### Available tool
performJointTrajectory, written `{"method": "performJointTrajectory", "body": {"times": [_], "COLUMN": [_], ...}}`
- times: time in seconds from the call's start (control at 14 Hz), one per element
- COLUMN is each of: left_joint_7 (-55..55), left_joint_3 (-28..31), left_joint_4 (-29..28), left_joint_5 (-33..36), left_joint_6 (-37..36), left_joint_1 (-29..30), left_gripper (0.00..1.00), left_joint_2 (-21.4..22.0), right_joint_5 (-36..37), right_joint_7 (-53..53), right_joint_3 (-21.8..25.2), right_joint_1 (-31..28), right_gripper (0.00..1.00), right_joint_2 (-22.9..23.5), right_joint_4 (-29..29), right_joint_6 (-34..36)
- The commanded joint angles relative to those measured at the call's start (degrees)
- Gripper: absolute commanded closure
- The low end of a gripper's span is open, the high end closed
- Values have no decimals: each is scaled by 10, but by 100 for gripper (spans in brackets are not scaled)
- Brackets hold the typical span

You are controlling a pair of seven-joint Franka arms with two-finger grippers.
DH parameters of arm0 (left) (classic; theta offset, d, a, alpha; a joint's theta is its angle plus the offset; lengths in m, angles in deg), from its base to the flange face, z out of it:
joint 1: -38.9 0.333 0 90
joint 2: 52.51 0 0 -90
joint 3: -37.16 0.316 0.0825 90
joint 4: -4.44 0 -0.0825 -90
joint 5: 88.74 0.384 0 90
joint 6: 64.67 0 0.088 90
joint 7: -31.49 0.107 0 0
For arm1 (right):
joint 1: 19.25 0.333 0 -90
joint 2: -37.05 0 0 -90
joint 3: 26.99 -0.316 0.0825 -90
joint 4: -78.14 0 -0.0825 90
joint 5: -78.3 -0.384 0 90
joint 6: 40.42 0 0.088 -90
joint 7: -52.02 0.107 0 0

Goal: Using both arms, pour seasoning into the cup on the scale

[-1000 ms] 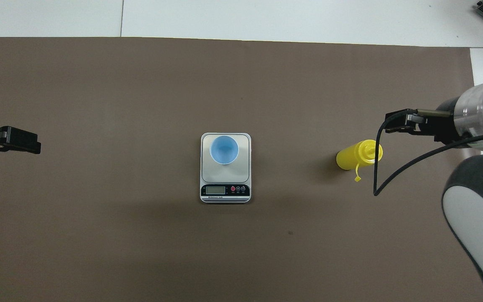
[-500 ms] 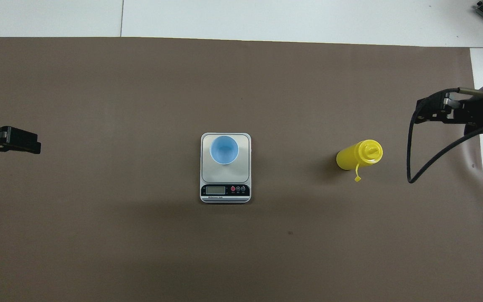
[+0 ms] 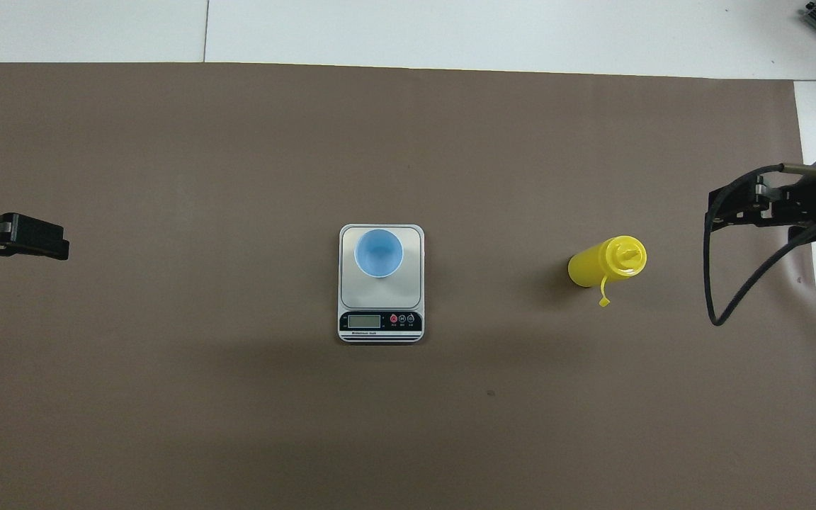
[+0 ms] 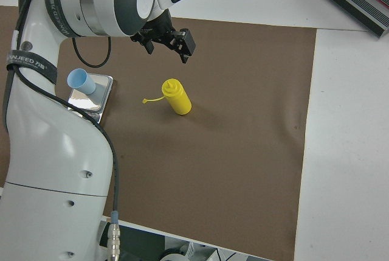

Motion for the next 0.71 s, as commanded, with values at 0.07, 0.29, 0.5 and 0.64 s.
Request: {"method": "performJointTrajectory", "body": {"times": [0.07, 0.29, 0.5, 0.64], "left_joint_7": [5, 5, 5, 5], "left_joint_3": [-2, -2, -2, -2], "left_joint_4": [-7, -7, -7, -7], "left_joint_5": [-5, -5, -5, -5], "left_joint_6": [-5, -5, -5, -5], "left_joint_1": [7, 7, 7, 7], "left_gripper": [0, 0, 0, 0], "left_joint_2": [11, 11, 11, 11], "right_joint_5": [-12, -12, -12, -12], "right_joint_7": [-25, -24, -23, -19], "right_joint_3": [-2, 2, 10, 30], "right_joint_1": [-1, 3, 12, 37], "right_gripper": [0, 0, 0, 0], "right_joint_2": [-23, -23, -23, -23], "right_joint_4": [-29, -29, -29, -29], "right_joint_6": [-3, -4, -4, -4]}}
